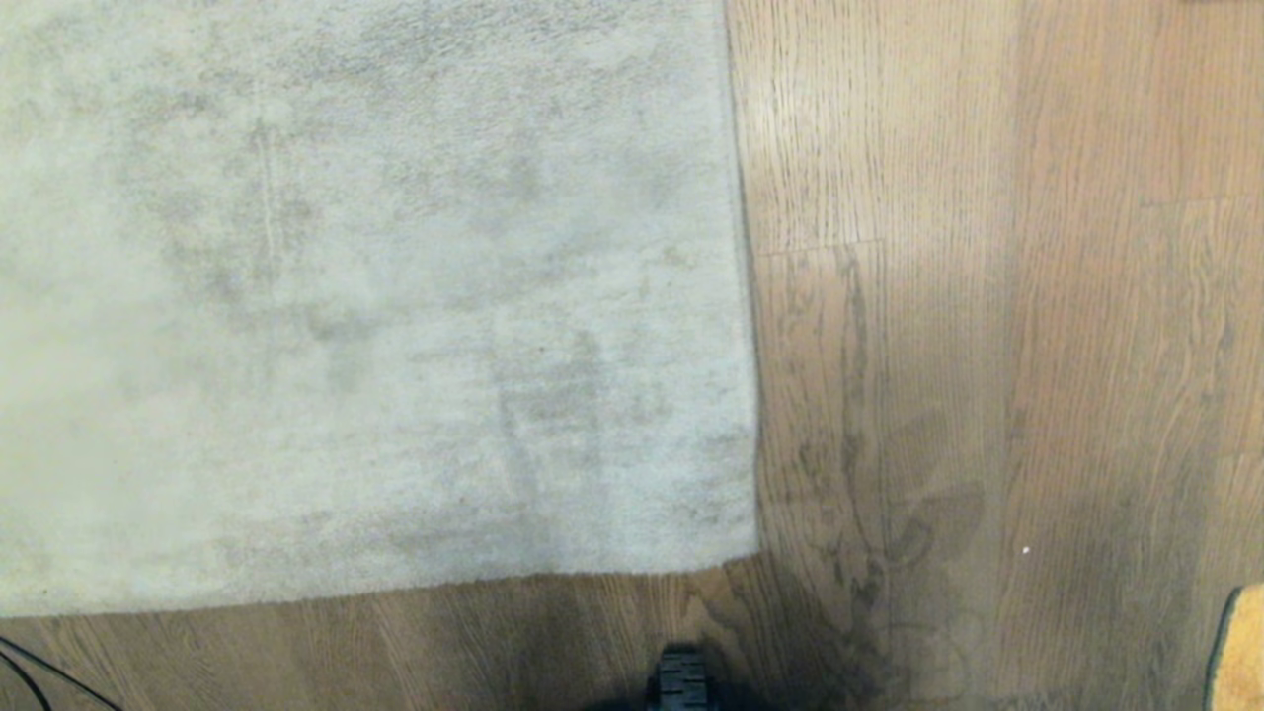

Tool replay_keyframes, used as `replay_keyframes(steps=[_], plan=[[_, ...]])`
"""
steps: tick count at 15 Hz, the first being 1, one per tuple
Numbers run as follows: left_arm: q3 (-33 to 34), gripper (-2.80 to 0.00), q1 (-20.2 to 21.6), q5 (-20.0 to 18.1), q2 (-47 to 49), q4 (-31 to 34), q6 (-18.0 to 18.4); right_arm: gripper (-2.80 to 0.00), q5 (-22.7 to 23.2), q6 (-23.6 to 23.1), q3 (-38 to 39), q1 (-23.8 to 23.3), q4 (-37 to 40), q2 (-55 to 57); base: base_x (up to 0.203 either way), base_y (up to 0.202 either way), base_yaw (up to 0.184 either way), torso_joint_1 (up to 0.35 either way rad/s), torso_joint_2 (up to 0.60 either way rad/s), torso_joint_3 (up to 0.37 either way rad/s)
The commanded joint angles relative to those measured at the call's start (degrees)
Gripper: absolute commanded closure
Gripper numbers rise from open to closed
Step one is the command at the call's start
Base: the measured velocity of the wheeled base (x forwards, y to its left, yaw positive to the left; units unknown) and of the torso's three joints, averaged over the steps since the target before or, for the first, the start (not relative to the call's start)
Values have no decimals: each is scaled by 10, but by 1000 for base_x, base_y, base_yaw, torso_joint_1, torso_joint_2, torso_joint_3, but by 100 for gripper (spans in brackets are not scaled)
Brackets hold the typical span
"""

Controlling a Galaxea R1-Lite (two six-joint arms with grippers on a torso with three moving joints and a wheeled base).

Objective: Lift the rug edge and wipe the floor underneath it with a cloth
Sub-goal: Put down the rag

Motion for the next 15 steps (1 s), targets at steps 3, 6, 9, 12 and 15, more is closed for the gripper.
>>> replay_keyframes(steps=[3,6,9,12,15], plan=[[0,0,0,0,0,0,0,0,0,0,0,1,0,1,0,0,0,0,0,0],[0,0,0,0,0,0,0,0,0,0,0,0,0,1,0,0,0,0,0,0],[0,0,0,0,0,0,0,0,0,0,0,1,0,1,0,0,0,0,0,0],[0,0,0,0,0,0,0,0,0,0,0,1,0,1,0,0,0,0,0,0],[0,0,0,0,0,0,0,0,0,0,0,0,0,1,0,0,0,0,0,0]])
